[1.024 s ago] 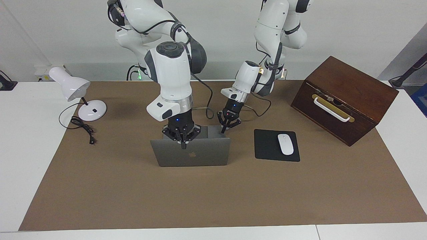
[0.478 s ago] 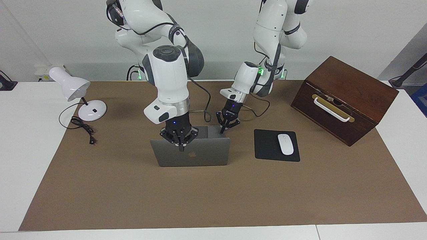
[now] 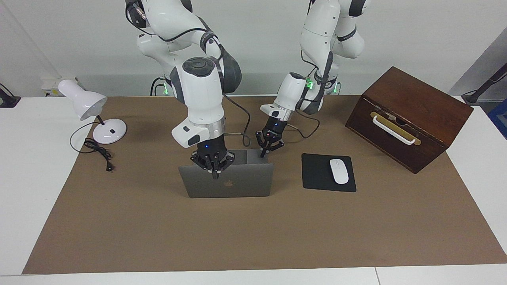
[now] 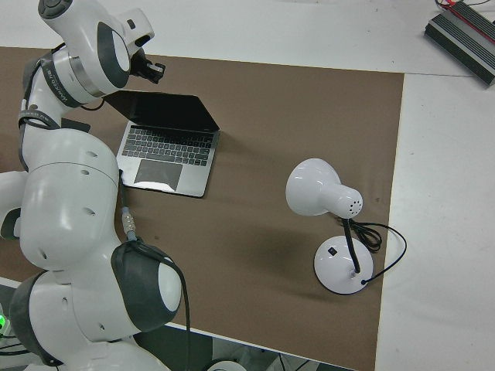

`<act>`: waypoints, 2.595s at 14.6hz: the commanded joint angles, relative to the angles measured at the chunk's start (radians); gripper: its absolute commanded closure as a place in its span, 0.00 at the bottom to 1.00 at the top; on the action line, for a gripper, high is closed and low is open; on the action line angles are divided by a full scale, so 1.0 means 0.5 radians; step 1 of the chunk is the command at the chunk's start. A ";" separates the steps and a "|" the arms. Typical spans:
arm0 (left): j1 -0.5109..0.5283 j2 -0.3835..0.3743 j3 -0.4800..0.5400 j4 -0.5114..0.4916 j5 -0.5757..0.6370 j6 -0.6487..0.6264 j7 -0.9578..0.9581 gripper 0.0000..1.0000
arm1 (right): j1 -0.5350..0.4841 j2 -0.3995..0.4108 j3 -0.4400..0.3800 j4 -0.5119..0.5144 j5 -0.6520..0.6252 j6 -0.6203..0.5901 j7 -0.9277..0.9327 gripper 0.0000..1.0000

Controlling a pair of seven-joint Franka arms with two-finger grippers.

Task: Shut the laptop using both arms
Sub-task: 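Press the lid fully shut with the right gripper while the left gripper holds the base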

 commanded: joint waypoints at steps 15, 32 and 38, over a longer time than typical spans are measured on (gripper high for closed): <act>-0.056 -0.010 0.027 -0.180 -0.032 -0.008 0.203 1.00 | -0.119 -0.350 0.022 -0.785 0.405 -0.179 -0.301 1.00; -0.053 -0.007 0.027 -0.180 -0.032 -0.008 0.188 1.00 | -0.100 -0.249 0.022 -1.032 0.405 0.261 -0.317 1.00; -0.050 -0.007 0.027 -0.180 -0.032 -0.008 0.185 1.00 | -0.100 -0.225 0.022 -1.050 0.405 0.307 -0.317 1.00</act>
